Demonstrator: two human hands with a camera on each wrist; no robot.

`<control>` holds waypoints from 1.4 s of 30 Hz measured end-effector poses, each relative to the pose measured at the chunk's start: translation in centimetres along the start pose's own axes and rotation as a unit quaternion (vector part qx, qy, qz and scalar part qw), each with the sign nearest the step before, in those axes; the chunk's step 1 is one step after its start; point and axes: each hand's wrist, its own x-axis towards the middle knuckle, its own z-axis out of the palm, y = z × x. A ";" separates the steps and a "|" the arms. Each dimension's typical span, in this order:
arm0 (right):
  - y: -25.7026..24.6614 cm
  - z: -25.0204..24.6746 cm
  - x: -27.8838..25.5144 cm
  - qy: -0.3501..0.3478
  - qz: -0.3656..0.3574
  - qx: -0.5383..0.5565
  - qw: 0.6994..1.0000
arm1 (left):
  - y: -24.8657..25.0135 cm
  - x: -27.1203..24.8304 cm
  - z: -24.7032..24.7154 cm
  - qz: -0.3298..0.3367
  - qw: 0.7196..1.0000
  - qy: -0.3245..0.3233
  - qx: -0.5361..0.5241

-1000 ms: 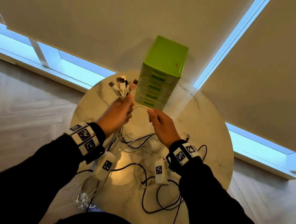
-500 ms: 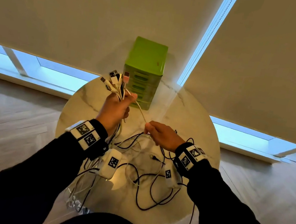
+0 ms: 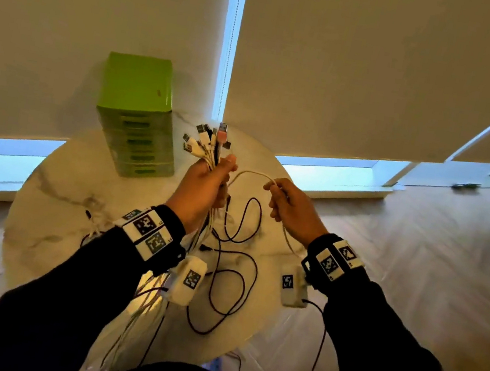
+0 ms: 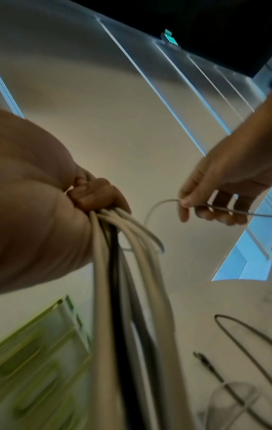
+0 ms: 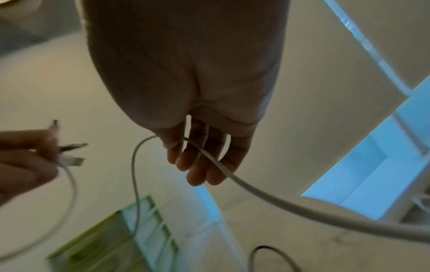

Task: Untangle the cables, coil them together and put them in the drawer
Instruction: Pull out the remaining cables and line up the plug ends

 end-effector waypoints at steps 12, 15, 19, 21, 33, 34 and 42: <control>7.2 -4.3 -8.4 -0.106 0.115 -0.036 0.987 | -1.4 -0.8 8.9 -0.115 0.961 -0.224 -0.110; 6.8 -3.2 -8.9 -0.212 0.120 -0.098 0.965 | -1.9 -0.9 10.3 -0.115 0.958 -0.248 -0.093; 9.1 -4.2 -10.6 -0.173 0.128 -0.135 0.967 | -1.7 0.3 11.0 -0.106 0.962 -0.238 -0.085; 11.5 -5.7 -12.0 -0.135 0.179 -0.172 0.959 | -1.5 1.0 10.7 -0.096 0.965 -0.230 -0.081; 6.5 -1.7 -9.9 -0.100 0.066 0.054 0.991 | -4.7 0.4 11.8 -0.089 0.966 -0.236 -0.046; 6.0 -1.8 -10.1 -0.073 0.055 0.056 0.994 | -4.7 0.6 11.5 -0.085 0.967 -0.233 -0.051; 4.8 -5.6 -10.2 0.124 0.013 -0.001 0.992 | -5.3 1.7 10.4 -0.036 0.979 -0.198 0.037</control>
